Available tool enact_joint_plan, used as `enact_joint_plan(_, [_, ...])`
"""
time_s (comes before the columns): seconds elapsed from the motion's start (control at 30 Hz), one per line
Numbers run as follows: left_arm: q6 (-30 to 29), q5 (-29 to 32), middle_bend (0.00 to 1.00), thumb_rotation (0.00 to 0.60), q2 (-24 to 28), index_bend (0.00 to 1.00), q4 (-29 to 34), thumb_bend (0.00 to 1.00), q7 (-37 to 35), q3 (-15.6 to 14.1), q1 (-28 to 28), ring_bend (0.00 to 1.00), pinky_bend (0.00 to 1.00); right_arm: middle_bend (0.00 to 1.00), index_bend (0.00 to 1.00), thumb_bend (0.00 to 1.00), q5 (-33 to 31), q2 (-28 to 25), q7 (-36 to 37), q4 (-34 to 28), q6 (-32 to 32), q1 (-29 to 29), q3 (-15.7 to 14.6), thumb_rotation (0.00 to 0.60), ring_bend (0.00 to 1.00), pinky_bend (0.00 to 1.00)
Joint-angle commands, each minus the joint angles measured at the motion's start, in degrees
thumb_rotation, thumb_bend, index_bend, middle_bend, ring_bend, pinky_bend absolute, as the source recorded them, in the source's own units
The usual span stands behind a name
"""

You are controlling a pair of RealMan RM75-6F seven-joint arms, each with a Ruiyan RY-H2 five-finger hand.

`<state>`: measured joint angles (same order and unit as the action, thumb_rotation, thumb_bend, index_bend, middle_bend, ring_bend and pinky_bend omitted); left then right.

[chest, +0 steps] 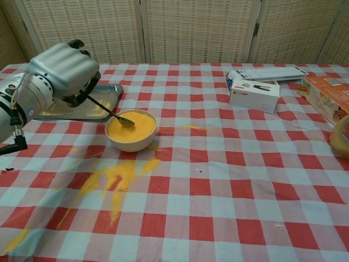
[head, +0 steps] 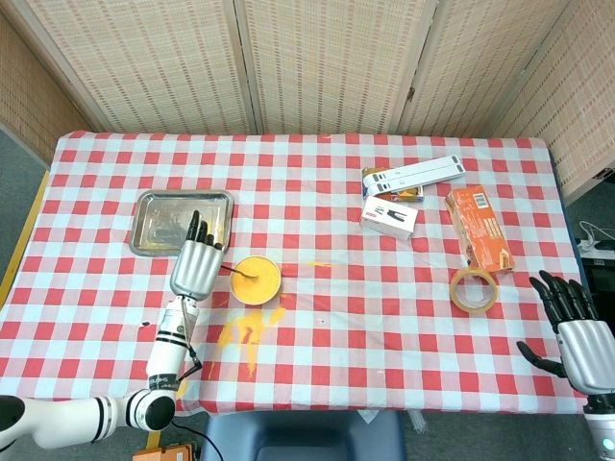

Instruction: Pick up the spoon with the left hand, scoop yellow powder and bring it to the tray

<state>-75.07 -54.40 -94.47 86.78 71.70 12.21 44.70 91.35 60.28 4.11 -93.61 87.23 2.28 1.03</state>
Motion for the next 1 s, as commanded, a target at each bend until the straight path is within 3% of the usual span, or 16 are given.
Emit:
enact_joint_plan(0.03, [-0.66, 0.08, 0.42, 0.600, 1.03, 0.90, 1.76, 0.79, -0.42, 0.16, -0.01, 0.15, 0.00, 0.00, 0.00, 0.14, 0.13, -0.02, -0.05, -0.07, 0.03, 0.00, -0.06, 0.600, 0.00, 0.00])
enact_joint_plan(0.3, [0.10, 4.03, 0.42, 0.600, 4.88, 0.90, 9.12, 0.79, -1.21, 1.42, 0.01, 0.15, 0.00, 0.00, 0.00, 0.14, 0.18, -0.07, 0.02, -0.06, 0.09, -0.04, -0.12, 0.600, 0.00, 0.00])
enact_joint_plan(0.6, [4.03, 19.42, 0.42, 0.600, 9.36, 0.90, 13.94, 0.79, 2.13, 3.34, 2.90, 0.15, 0.00, 0.00, 0.00, 0.14, 0.42, 0.00, -0.20, -0.16, 0.27, -0.09, -0.21, 0.600, 0.00, 0.00])
enact_joint_plan(1.0, [5.84, 20.24, 0.42, 0.600, 12.37, 0.90, 15.70, 0.79, -3.89, 1.87, 4.83, 0.15, 0.00, 0.00, 0.00, 0.14, 0.16, 0.02, -0.28, -0.15, 0.22, -0.08, -0.11, 0.600, 0.00, 0.00])
